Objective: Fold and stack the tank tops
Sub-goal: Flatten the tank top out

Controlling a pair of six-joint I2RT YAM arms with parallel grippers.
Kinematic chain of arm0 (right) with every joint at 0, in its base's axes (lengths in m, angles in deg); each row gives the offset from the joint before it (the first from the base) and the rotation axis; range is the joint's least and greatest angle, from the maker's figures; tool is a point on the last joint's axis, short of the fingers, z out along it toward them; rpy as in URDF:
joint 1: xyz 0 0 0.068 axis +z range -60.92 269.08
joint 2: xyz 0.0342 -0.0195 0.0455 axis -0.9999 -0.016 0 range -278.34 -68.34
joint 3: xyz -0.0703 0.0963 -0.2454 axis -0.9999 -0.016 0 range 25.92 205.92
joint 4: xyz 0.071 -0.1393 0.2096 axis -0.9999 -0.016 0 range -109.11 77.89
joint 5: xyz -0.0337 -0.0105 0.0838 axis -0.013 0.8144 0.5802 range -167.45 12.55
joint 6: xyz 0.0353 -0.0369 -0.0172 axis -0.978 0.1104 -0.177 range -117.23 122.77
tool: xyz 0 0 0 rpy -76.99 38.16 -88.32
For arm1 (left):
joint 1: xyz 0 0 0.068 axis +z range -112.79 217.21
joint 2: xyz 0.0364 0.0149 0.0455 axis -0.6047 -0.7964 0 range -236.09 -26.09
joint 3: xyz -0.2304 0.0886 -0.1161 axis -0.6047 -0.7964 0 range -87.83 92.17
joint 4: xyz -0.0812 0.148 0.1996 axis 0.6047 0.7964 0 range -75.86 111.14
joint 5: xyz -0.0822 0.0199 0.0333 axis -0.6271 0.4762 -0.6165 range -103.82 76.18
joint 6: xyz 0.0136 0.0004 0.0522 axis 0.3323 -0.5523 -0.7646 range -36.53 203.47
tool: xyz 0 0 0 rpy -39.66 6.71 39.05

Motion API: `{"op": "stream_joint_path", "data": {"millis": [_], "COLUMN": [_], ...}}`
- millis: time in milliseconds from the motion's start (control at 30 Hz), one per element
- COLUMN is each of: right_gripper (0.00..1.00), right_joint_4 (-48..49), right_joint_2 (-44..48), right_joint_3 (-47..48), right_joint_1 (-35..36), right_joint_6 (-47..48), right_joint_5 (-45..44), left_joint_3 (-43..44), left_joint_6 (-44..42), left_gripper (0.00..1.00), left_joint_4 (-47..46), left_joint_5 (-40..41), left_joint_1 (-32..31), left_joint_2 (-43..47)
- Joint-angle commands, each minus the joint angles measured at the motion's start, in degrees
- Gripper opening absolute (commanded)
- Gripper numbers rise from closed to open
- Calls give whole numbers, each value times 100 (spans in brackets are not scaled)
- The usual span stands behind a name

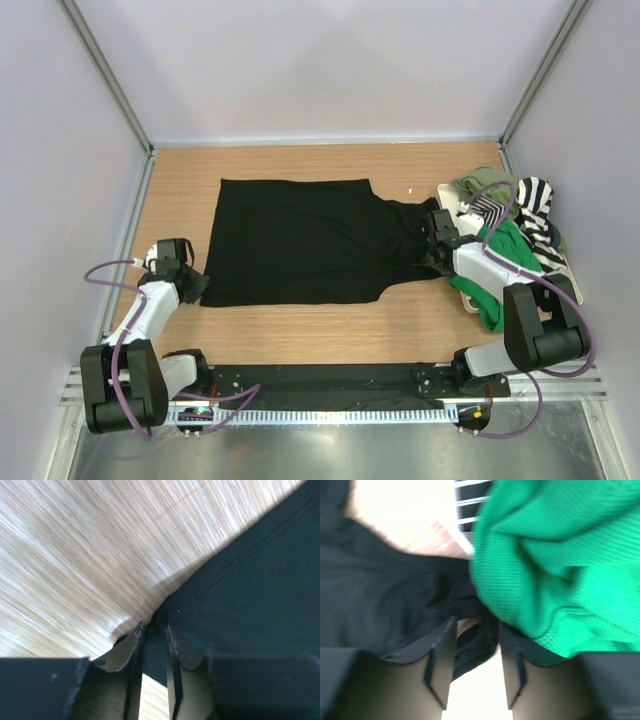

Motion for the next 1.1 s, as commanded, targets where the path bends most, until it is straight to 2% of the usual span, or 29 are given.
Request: {"op": "stream_joint_path", "data": {"millis": [0, 100, 133, 200, 233, 400, 533, 633, 933, 1000, 1067], "right_gripper": [47, 51, 51, 55, 56, 57, 54, 57, 55, 52, 38], "right_joint_4": [465, 519, 510, 449, 387, 79, 210, 298, 589, 650, 729], "right_joint_2": [320, 487, 522, 566, 575, 689, 778, 725, 418, 373, 303], "right_joint_3": [87, 157, 183, 262, 297, 351, 96, -53, -405, -475, -563], "right_joint_1": [165, 569, 684, 999, 1079, 1537, 2011, 2319, 2899, 2961, 2961], "right_joint_6": [544, 844, 879, 941, 932, 809, 581, 431, 97, -61, -131], "right_joint_5": [509, 852, 1088, 1135, 1117, 1459, 1925, 2074, 2286, 2224, 2189], "left_joint_3": [-73, -91, -73, -38, -38, -29, -12, 15, 32, 67, 102], "left_joint_6": [-114, -131, -131, -122, -105, -26, -8, 9, 54, 10, 1], "left_gripper": [24, 36, 46, 58, 59, 58, 52, 52, 53, 53, 53], "left_joint_4": [-86, -69, 1, 115, 133, 186, 221, 265, 353, 362, 388], "left_joint_5": [-223, -276, -276, -206, -188, -232, -153, -135, -91, -65, -4], "left_joint_1": [29, 38, 38, 29, 29, 20, -41, -50, -76, -120, -155], "left_joint_2": [230, 309, 318, 345, 345, 345, 398, 406, 503, 468, 424]}}
